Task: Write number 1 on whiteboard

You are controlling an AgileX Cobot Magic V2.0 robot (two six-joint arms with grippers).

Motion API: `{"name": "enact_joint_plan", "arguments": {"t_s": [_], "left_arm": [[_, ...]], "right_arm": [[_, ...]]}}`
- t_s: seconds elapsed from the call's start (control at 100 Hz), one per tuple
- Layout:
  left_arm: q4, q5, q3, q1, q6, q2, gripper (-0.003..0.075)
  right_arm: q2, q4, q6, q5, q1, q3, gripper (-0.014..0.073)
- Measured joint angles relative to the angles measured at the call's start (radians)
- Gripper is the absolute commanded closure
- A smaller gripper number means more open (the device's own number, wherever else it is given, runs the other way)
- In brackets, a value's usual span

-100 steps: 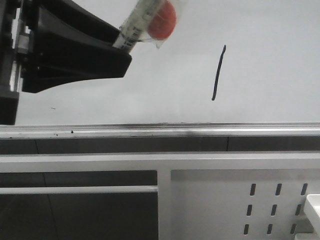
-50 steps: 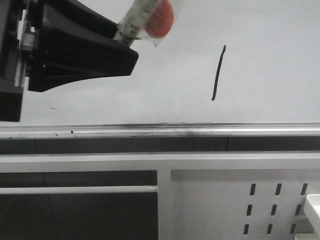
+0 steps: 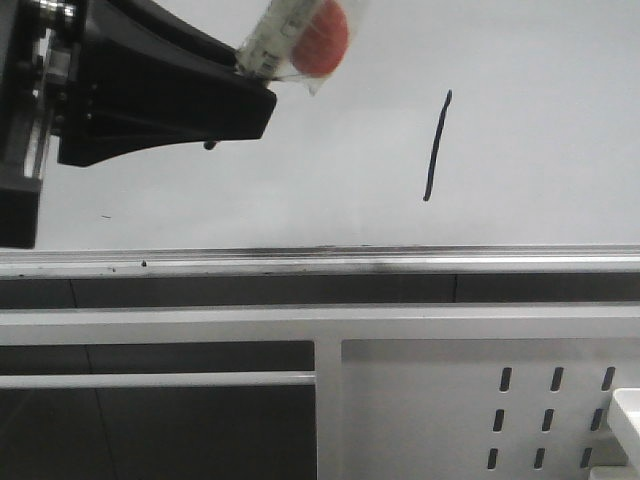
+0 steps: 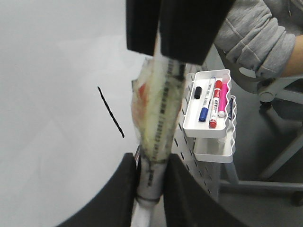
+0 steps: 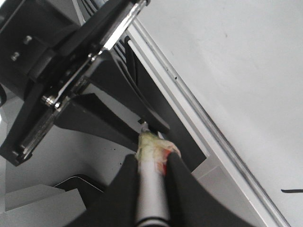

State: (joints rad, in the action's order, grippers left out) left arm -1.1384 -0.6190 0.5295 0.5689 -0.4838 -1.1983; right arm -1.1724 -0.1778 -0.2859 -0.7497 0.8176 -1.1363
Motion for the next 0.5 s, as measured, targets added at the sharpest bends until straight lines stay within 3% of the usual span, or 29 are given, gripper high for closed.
{"name": "enact_joint_plan", "arguments": {"t_s": [0.06, 0.11, 0.18, 0.23, 0.3, 0.39, 0.5], "left_arm": [[0.0, 0.0, 0.0, 0.0, 0.0, 0.0, 0.074], [0.0, 0.0, 0.0, 0.0, 0.0, 0.0, 0.074], [0.0, -0.002, 0.0, 0.0, 0.0, 0.0, 0.074], [0.003, -0.004, 0.0, 0.0, -0.004, 0.0, 0.074], [0.028, 0.0, 0.0, 0.0, -0.008, -0.001, 0.074], [0.09, 0.014, 0.0, 0.0, -0.01, -0.001, 0.074], [0.214, 0.029, -0.024, 0.0, -0.01, -0.001, 0.074]], "right_arm": [[0.0, 0.0, 0.0, 0.0, 0.0, 0.0, 0.0646], [0.0, 0.0, 0.0, 0.0, 0.0, 0.0, 0.0582], [0.0, 0.0, 0.0, 0.005, 0.0, 0.0, 0.0405], [0.0, 0.0, 0.0, 0.01, 0.0, 0.0, 0.0222], [0.0, 0.0, 0.0, 0.01, 0.0, -0.002, 0.0054], [0.014, 0.02, 0.0, 0.007, 0.0, -0.013, 0.0032], [0.071, 0.064, 0.0, -0.001, 0.0, -0.029, 0.015]]}}
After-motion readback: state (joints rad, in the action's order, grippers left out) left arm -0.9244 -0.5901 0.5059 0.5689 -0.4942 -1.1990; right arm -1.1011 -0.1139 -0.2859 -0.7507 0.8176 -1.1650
